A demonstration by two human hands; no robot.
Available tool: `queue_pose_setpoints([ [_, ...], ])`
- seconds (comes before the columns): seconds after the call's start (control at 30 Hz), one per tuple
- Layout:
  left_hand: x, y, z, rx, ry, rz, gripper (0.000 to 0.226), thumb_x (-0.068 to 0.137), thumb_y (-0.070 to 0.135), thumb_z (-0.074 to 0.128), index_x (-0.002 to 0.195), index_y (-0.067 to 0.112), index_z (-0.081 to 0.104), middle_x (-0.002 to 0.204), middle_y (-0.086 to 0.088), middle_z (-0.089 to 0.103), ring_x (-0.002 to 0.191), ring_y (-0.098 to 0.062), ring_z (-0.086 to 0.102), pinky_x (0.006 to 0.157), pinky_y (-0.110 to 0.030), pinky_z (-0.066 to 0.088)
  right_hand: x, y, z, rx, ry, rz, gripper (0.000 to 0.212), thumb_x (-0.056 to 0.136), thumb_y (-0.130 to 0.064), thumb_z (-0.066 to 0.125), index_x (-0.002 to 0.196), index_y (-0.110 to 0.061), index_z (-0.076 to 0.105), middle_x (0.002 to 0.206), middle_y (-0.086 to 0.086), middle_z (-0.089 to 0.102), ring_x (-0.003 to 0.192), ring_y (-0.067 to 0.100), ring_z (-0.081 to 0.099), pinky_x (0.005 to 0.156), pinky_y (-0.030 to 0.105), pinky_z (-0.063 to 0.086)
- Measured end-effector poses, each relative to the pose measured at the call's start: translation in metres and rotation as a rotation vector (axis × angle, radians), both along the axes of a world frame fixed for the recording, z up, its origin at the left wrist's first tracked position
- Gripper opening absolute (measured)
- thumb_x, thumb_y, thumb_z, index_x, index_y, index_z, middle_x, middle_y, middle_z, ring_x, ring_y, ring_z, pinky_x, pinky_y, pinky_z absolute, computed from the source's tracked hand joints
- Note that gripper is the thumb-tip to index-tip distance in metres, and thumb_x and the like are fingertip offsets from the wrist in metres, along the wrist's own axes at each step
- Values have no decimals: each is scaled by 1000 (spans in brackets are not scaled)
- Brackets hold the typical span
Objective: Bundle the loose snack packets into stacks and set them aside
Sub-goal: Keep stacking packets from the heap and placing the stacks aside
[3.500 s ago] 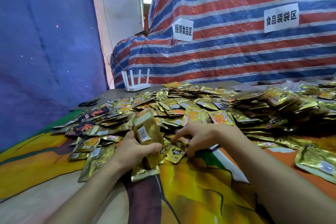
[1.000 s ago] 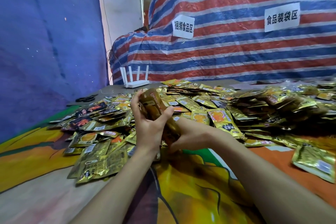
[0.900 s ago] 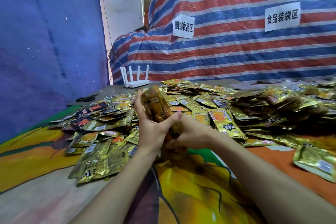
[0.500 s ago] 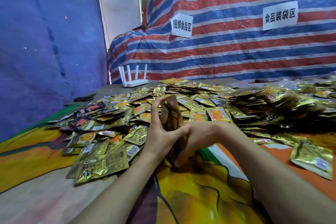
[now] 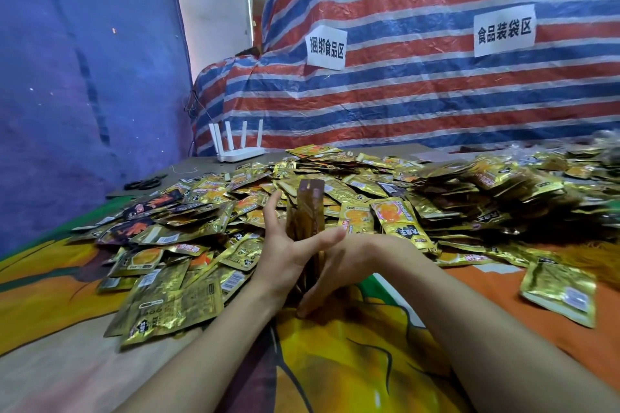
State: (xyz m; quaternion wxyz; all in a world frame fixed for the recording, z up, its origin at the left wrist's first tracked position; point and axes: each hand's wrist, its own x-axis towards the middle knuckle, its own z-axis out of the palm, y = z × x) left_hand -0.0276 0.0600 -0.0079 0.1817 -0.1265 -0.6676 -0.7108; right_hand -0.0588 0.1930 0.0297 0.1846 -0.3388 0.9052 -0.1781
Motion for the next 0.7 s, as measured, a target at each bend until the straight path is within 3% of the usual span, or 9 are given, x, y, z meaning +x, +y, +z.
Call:
queue_pose_setpoints([
  [0.1,1,8,1,-31,-96,83,101,48,38,92,133,23,40,107,-5,68,96,-18,70,83,-29,55,1,3,6,40,-95,23,73,64,-55,89,129,-37,61,107,-24,63,104,3,58,97,24,45],
  [0.17,0,10,0,13,-106,103,66,63,22,89,115,10,51,93,-9,66,83,-21,68,72,-30,56,1,8,12,28,-77,-43,82,54,-57,91,127,-34,62,119,-12,67,116,15,60,106,36,47],
  [0.23,1,7,-1,-6,-74,95,41,74,4,80,104,5,53,82,-11,58,70,-16,62,58,-23,52,4,14,18,46,-67,-79,79,55,-54,92,125,-31,63,121,-7,68,114,18,63,103,40,51],
  [0.37,5,5,-2,-136,-24,15,43,66,9,73,103,10,51,80,-5,54,60,1,54,54,-12,45,11,29,29,142,40,-148,52,72,-53,86,115,-27,70,104,-7,66,94,13,63,75,28,53],
  [0.47,6,5,-1,-133,-75,-6,47,63,14,75,105,5,56,88,-9,60,79,-12,62,69,-23,50,21,56,35,93,168,-213,38,80,-46,82,110,-25,73,84,-15,58,74,3,56,57,21,39],
  [0.57,5,4,1,-59,-156,-81,42,65,11,72,106,5,63,94,-11,70,95,-32,68,86,-41,52,30,100,45,108,229,-344,16,82,-38,80,94,-29,73,77,-12,64,67,4,58,56,23,42],
  [0.7,7,6,2,-17,-155,-137,39,67,7,63,106,4,64,82,-8,69,86,-30,71,89,-49,52,33,176,58,287,312,-636,5,85,-18,68,83,-19,73,86,7,73,74,19,66,67,36,57],
])
